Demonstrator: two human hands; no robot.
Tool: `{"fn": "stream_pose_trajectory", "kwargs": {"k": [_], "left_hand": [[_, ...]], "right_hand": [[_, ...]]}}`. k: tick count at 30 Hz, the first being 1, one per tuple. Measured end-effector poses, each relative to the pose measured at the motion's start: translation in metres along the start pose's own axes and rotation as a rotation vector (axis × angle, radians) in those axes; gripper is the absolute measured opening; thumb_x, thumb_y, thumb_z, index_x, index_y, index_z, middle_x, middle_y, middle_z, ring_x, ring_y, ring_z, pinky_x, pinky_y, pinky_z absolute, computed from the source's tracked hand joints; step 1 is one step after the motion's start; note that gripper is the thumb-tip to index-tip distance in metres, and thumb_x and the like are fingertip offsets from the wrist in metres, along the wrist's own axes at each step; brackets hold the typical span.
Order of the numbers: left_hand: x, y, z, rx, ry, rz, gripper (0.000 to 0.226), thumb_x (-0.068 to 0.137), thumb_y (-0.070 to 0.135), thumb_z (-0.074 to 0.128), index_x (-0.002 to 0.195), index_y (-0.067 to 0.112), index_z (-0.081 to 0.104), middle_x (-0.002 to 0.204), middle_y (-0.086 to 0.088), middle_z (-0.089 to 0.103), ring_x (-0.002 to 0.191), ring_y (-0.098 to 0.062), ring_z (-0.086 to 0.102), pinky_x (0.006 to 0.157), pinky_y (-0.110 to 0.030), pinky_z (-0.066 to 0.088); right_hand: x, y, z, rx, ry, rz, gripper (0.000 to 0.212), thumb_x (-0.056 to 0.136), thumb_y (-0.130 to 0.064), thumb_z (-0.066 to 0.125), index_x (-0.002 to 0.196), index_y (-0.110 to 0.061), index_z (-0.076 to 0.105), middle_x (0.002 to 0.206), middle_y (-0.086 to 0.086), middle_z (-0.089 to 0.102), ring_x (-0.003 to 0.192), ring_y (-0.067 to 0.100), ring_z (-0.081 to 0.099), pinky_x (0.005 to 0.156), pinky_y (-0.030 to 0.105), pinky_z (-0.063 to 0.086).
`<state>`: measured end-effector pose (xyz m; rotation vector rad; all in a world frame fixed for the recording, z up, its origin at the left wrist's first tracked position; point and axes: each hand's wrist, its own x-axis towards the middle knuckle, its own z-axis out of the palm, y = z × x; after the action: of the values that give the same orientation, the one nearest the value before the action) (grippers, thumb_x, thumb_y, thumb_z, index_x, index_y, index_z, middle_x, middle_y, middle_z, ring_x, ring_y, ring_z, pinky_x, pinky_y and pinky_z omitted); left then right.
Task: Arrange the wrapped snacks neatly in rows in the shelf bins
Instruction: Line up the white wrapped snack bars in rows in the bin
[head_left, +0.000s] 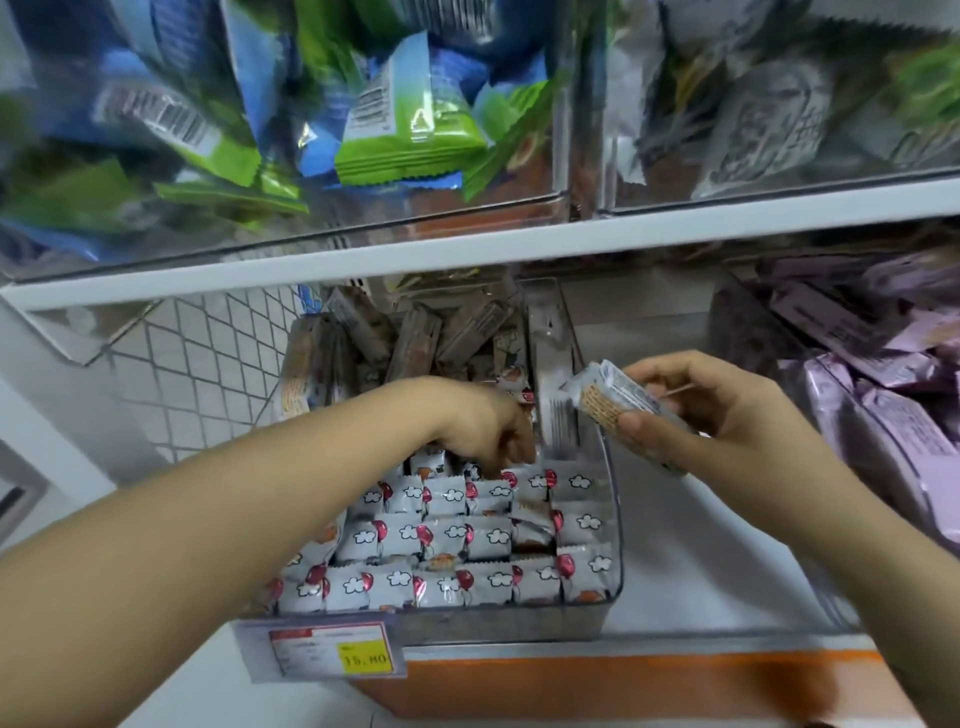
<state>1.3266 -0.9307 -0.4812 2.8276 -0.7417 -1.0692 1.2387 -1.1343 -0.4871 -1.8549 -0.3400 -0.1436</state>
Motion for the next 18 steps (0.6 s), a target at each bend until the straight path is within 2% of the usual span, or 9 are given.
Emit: {"fn": "stream_pose_trajectory", "kwargs": {"k": [2, 4, 7, 9, 11, 13, 14, 16, 18], "left_hand": [[0.001, -0.002, 0.005, 0.050, 0.045, -0.049, 0.028, 0.091, 0.005, 0.057, 0.115, 0.018, 0.059, 0.096, 0.003, 0.061, 0.074, -0.012, 0.054, 0.071, -0.025, 0.052], [0.002, -0.002, 0.011, 0.101, 0.116, -0.115, 0.015, 0.092, 0.001, 0.051, 0.101, 0.011, 0.058, 0.081, 0.000, 0.053, 0.064, -0.013, 0.046, 0.055, -0.021, 0.043], [0.002, 0.001, 0.019, 0.162, 0.145, -0.178, 0.024, 0.091, -0.004, 0.045, 0.110, 0.006, 0.054, 0.076, -0.001, 0.045, 0.058, -0.013, 0.039, 0.046, -0.021, 0.032], [-0.005, 0.001, 0.014, 0.129, 0.140, -0.136, 0.019, 0.091, 0.000, 0.047, 0.107, 0.007, 0.055, 0.078, -0.002, 0.049, 0.061, -0.016, 0.043, 0.047, -0.022, 0.035], [-0.014, -0.002, 0.005, 0.063, 0.139, -0.050, 0.016, 0.087, 0.010, 0.056, 0.103, 0.011, 0.059, 0.085, -0.002, 0.058, 0.072, -0.019, 0.053, 0.056, -0.025, 0.047], [-0.023, -0.004, -0.004, -0.001, 0.181, 0.000, 0.011, 0.084, 0.017, 0.064, 0.082, 0.024, 0.056, 0.079, 0.004, 0.056, 0.072, -0.019, 0.055, 0.061, -0.025, 0.049], [-0.027, -0.005, -0.007, -0.034, 0.193, -0.006, 0.020, 0.085, 0.018, 0.065, 0.072, 0.025, 0.050, 0.073, 0.005, 0.052, 0.070, -0.018, 0.052, 0.061, -0.025, 0.046], [-0.034, -0.007, -0.011, -0.094, 0.193, -0.027, 0.020, 0.087, 0.023, 0.064, 0.072, 0.022, 0.051, 0.074, 0.000, 0.053, 0.068, -0.019, 0.051, 0.063, -0.028, 0.046], [-0.041, -0.011, -0.012, -0.175, 0.191, 0.016, 0.015, 0.087, 0.023, 0.064, 0.076, 0.025, 0.054, 0.077, 0.002, 0.055, 0.069, -0.017, 0.052, 0.066, -0.028, 0.046]], "right_hand": [[0.000, 0.000, 0.001, 0.012, -0.008, -0.009, 0.034, 0.062, -0.048, 0.068, 0.095, -0.039, 0.066, 0.084, -0.001, 0.067, 0.076, 0.023, 0.062, 0.067, 0.036, 0.048], [0.001, 0.000, 0.002, 0.022, -0.011, -0.011, 0.036, 0.061, -0.049, 0.068, 0.095, -0.038, 0.067, 0.084, -0.001, 0.067, 0.075, 0.023, 0.061, 0.066, 0.035, 0.048], [-0.001, 0.000, 0.002, 0.025, -0.014, -0.011, 0.035, 0.060, -0.049, 0.068, 0.094, -0.039, 0.067, 0.083, -0.002, 0.067, 0.075, 0.025, 0.062, 0.065, 0.036, 0.049], [-0.003, 0.000, 0.001, 0.014, -0.017, -0.019, 0.034, 0.061, -0.050, 0.068, 0.093, -0.040, 0.067, 0.083, -0.003, 0.067, 0.074, 0.023, 0.062, 0.065, 0.038, 0.050], [-0.004, 0.000, 0.000, -0.002, -0.022, -0.019, 0.035, 0.061, -0.051, 0.068, 0.094, -0.040, 0.067, 0.082, -0.006, 0.066, 0.073, 0.018, 0.062, 0.065, 0.038, 0.050], [-0.004, 0.000, -0.001, -0.010, -0.024, -0.016, 0.032, 0.063, -0.047, 0.069, 0.094, -0.040, 0.066, 0.082, -0.007, 0.066, 0.072, 0.017, 0.062, 0.064, 0.038, 0.051], [-0.004, 0.000, -0.001, -0.010, -0.028, -0.015, 0.029, 0.066, -0.044, 0.070, 0.094, -0.041, 0.066, 0.083, -0.007, 0.066, 0.072, 0.017, 0.062, 0.063, 0.037, 0.051], [-0.003, -0.001, -0.001, -0.005, -0.035, -0.015, 0.027, 0.068, -0.041, 0.071, 0.094, -0.042, 0.066, 0.084, -0.007, 0.067, 0.074, 0.018, 0.062, 0.063, 0.036, 0.051], [-0.003, -0.002, -0.001, -0.007, -0.035, -0.020, 0.031, 0.063, -0.048, 0.069, 0.094, -0.042, 0.066, 0.086, -0.006, 0.067, 0.077, 0.021, 0.063, 0.067, 0.037, 0.051]]}}
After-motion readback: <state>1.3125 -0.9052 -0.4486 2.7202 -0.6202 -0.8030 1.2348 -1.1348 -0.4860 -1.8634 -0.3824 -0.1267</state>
